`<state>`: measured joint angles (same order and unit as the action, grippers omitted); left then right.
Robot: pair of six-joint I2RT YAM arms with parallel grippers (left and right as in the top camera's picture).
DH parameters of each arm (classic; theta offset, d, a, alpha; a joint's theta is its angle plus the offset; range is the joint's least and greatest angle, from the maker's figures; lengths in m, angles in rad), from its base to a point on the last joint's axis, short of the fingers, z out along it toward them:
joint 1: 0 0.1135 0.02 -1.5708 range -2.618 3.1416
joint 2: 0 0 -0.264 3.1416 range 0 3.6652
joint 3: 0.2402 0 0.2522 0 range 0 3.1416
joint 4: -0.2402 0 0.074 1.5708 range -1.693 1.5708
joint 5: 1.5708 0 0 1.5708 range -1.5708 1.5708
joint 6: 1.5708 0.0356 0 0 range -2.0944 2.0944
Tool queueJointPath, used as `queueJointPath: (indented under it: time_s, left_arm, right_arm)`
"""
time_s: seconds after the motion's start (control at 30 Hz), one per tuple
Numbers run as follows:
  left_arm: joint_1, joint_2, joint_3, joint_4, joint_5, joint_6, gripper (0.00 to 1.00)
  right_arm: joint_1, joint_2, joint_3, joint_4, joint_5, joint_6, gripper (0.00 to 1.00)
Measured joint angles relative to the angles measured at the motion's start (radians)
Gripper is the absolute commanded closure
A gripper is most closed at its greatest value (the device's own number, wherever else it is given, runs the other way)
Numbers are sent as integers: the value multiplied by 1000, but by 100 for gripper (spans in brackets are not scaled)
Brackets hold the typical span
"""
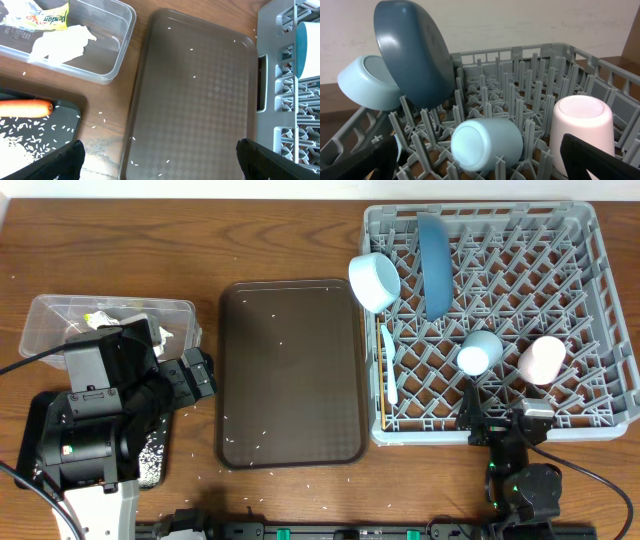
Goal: Sort waste into correct bins and load items into the dishwasher rack
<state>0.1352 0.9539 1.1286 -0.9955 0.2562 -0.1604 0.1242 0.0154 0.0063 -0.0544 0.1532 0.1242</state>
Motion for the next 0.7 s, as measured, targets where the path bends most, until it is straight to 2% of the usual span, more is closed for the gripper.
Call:
queueJointPath:
  time_s: [0.2,0.3,0.5,0.7]
  left_arm:
    - [0,-6,-4,38,-9,0,2]
    - [-13,-57,-61,214,-27,3,2]
    - [-63,-266,-311,543,-19,80,2]
    - [-66,-483,-538,676,-9,137,2]
  right_arm:
    - [0,0,0,0,0,0,1]
    - [0,0,0,0,0,0,1]
    - [0,0,0,0,0,0,1]
    - [0,0,0,-1,0,0,1]
